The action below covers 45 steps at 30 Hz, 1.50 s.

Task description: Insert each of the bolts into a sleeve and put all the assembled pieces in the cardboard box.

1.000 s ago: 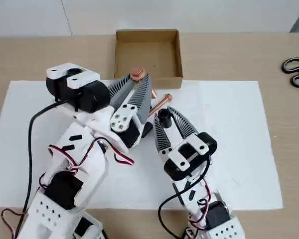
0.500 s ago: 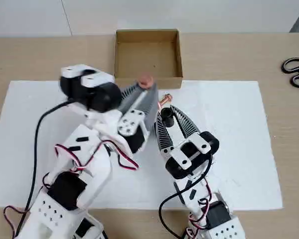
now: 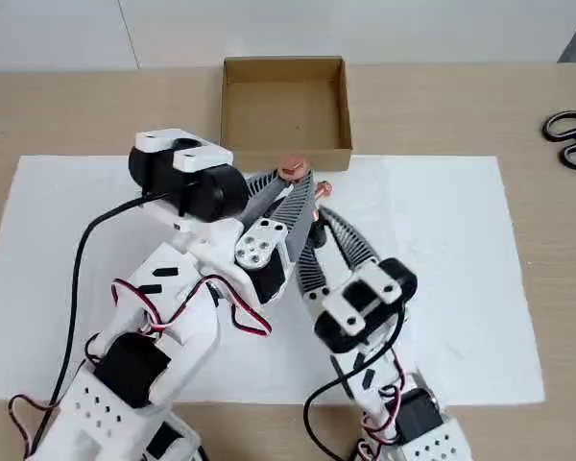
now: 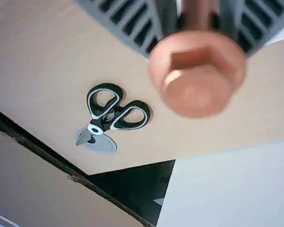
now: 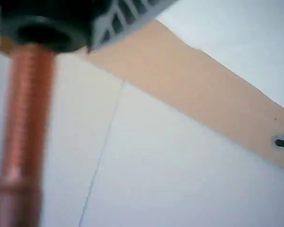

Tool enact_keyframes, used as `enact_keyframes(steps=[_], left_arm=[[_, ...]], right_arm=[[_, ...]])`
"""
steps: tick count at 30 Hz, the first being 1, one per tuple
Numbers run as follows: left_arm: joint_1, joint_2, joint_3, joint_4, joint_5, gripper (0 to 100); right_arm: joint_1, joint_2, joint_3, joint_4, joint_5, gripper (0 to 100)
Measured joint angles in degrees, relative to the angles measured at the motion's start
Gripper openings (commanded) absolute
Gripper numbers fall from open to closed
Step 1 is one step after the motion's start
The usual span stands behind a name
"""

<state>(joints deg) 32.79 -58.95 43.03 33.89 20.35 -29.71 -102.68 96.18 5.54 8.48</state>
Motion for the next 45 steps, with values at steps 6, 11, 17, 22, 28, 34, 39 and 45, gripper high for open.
enact_keyframes(steps=[6,11,17,22,28,34,39,45], left_arm=[[-0.09,0.00,2.20,-0.26,0.00,1],[0.18,0.00,6.24,-0.35,0.00,1],[0.26,-0.09,6.68,-0.26,-0.44,15],[0.09,0.00,5.19,9.14,-4.57,35],[-0.26,0.00,2.02,11.52,-5.36,36],[-8.88,0.00,-3.60,8.35,-7.82,31],[-15.03,-3.16,-5.54,8.00,-8.88,14],[-16.44,-16.00,1.76,10.46,-8.88,1]], right_arm=[[-0.35,0.00,0.00,-0.35,2.81,0.4],[-0.53,0.09,0.00,-0.35,2.90,0.4],[-0.44,0.09,0.00,-0.35,2.90,0.4],[-0.44,0.09,0.00,-0.35,2.99,0.4],[-0.35,-0.09,0.00,-0.44,2.99,0.4],[-0.53,-0.09,0.00,-0.44,2.99,0.4],[-0.53,-0.09,0.00,-0.44,2.99,0.4],[1.93,-0.09,0.00,-0.44,2.99,0.4]])
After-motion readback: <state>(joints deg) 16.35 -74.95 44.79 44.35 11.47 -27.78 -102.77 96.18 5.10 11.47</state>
